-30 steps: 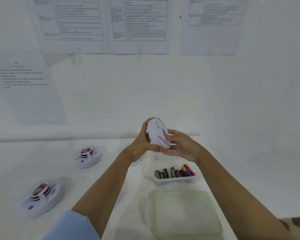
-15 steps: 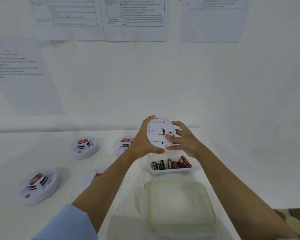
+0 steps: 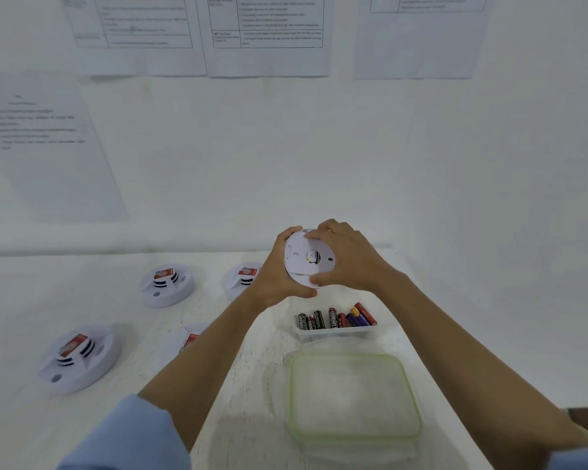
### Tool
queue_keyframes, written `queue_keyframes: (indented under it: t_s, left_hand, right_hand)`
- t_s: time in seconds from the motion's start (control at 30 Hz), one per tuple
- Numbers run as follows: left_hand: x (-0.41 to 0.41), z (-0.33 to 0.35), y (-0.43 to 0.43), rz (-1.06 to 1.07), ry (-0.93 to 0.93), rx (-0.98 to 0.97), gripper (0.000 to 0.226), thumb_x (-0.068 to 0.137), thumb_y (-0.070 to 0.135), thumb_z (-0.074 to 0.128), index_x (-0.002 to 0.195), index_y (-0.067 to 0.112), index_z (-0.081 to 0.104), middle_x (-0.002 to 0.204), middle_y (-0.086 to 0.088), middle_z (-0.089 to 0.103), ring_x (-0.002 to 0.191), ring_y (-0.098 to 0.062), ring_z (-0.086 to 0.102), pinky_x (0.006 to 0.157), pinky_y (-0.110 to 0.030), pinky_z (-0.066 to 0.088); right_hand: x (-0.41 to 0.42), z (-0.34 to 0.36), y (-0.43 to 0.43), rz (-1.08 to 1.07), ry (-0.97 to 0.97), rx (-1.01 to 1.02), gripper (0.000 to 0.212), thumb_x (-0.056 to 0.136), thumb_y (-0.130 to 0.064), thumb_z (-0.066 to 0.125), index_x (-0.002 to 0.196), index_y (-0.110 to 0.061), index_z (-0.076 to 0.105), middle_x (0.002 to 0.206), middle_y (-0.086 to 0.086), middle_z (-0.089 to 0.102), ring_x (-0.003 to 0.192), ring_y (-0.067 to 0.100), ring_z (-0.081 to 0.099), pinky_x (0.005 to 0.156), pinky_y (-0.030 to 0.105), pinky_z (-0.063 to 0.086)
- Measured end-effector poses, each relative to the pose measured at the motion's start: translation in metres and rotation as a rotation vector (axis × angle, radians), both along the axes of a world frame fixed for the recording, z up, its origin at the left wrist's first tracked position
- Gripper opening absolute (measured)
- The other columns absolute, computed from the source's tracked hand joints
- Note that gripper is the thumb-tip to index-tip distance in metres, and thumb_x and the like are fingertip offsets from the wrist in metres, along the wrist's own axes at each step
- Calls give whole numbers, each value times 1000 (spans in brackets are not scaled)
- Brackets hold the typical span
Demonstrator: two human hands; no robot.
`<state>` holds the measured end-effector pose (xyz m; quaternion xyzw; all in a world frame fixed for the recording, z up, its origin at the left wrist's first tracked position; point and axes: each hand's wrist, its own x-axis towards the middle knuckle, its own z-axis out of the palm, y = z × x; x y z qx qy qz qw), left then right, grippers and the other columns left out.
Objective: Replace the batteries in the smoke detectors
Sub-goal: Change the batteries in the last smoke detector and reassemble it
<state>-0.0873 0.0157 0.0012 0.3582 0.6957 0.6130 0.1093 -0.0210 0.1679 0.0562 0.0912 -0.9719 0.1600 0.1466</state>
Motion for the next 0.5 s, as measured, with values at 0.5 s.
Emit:
queue_keyframes:
  t_s: [0.5]
  left_hand:
    - [-1, 3, -4, -15, 0, -95, 103, 49, 1, 78, 136, 16, 26, 124, 13, 43, 110, 1, 49, 77, -11, 49]
  right_hand:
    - [-8, 12, 2, 173, -117, 237, 71, 66, -33, 77, 125, -8, 48, 111, 10, 50, 99, 23, 47, 82, 25, 39]
